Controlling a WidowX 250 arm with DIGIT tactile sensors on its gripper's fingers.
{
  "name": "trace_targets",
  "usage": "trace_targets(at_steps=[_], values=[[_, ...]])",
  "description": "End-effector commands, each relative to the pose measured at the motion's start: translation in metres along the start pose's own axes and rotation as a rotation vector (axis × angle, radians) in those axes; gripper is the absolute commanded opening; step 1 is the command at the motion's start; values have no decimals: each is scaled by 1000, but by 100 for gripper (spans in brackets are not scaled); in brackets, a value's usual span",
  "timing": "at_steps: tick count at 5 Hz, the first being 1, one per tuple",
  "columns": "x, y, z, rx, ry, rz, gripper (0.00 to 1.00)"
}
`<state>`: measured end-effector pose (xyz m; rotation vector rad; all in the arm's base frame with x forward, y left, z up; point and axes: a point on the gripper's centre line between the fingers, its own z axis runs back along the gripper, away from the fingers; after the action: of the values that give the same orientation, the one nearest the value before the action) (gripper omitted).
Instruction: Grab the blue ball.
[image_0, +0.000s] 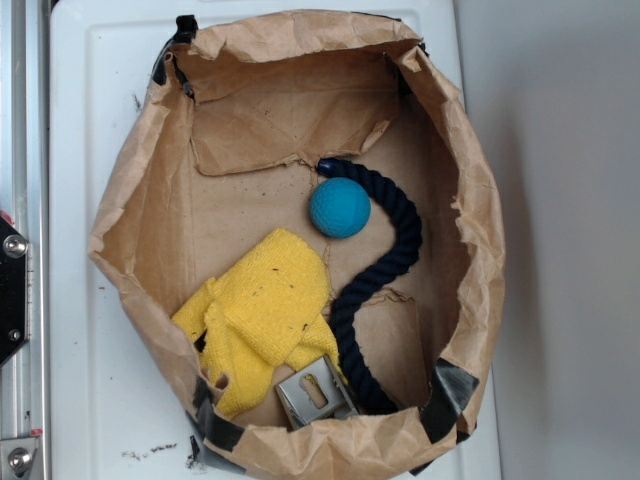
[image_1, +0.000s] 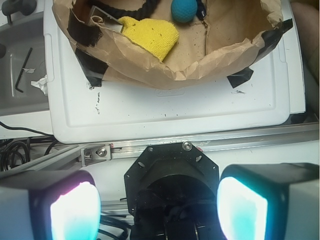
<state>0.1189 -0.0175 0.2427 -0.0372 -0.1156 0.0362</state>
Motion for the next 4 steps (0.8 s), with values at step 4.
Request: trace_targets(at_steps=[4], values=[[107,26,-36,-6,-83,157,100]])
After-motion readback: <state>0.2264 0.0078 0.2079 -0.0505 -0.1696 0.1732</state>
